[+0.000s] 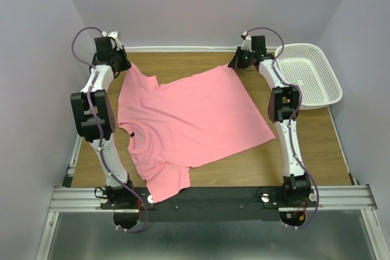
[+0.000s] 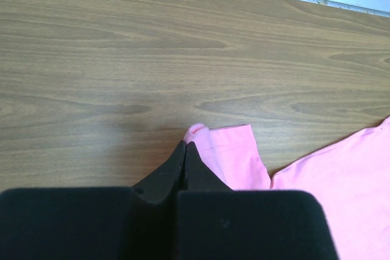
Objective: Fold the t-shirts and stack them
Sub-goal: Flatten the tshirt out
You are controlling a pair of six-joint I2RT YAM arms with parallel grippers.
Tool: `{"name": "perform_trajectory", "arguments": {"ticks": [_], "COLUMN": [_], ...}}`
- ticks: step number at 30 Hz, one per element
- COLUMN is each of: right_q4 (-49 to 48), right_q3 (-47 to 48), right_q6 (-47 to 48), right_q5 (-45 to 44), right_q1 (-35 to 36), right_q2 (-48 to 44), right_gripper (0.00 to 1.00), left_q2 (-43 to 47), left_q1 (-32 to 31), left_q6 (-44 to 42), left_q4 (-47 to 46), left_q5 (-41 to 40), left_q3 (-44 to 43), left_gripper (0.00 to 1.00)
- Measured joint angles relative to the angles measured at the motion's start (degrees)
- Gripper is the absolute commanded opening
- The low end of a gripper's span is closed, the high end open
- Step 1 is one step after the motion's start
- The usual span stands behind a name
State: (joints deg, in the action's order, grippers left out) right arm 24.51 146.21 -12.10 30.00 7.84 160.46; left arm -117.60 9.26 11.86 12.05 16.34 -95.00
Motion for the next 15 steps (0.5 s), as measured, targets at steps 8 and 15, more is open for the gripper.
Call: {"name": "perform_trajectory", "arguments": {"ticks": [8, 15], "right_q4": [0.0, 1.3], "right_q3": [-0.1, -7.8], "right_q6": [1.6, 5.2], "right_q5": [0.1, 1.2], "right_q1": [-0.1, -0.6], "right_q2": [-0.8, -14.3], "right_gripper": [0.01, 0.01], "left_q2": [2.8, 17.7], "left_q1": [0.0, -0.2], "left_q6": [0.0, 0.1], "left_q4": [-1.4, -7.3], "left_q5": [-0.1, 1.9], "left_q3": [2.5, 8.6], "left_gripper": [0.0, 0.0]}}
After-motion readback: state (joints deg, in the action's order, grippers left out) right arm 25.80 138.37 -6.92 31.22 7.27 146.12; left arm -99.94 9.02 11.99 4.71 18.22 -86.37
